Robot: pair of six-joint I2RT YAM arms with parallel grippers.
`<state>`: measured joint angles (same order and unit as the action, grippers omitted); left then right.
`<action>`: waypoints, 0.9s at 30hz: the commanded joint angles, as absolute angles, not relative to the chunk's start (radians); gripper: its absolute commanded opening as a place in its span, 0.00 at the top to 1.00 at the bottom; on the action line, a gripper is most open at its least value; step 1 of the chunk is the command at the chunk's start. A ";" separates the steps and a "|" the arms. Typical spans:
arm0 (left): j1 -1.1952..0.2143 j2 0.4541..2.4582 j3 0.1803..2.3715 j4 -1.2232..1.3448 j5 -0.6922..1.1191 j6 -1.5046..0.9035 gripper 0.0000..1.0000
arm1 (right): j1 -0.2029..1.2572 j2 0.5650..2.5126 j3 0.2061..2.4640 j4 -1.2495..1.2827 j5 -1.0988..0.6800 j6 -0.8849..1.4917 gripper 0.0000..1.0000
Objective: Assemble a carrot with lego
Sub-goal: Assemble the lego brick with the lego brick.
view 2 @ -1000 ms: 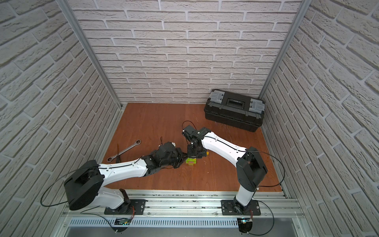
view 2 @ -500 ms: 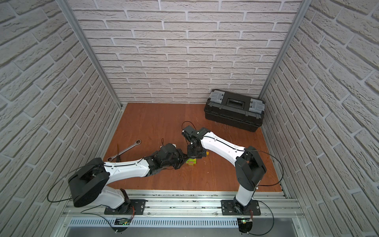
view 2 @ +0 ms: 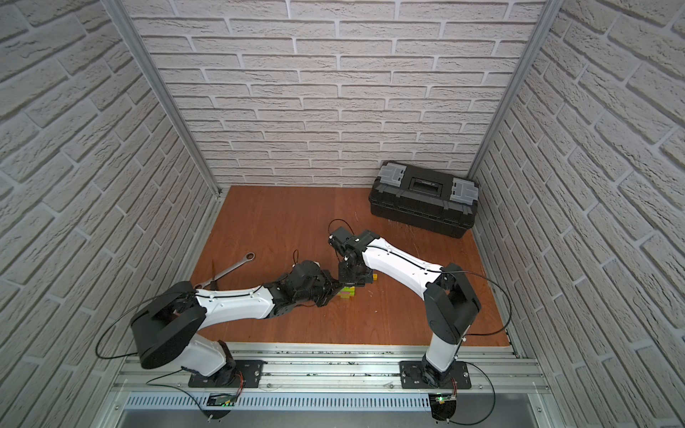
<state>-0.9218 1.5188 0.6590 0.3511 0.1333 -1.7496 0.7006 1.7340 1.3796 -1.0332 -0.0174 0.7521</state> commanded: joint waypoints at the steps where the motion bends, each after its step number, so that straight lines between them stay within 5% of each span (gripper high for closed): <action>1: -0.927 1.538 0.648 0.391 0.140 -1.757 1.00 | 0.706 1.743 1.378 -1.048 0.000 0.749 0.98; 27: -0.934 1.578 0.614 0.416 0.143 -1.784 1.00 | 0.704 1.738 1.375 -1.033 -0.020 0.739 0.98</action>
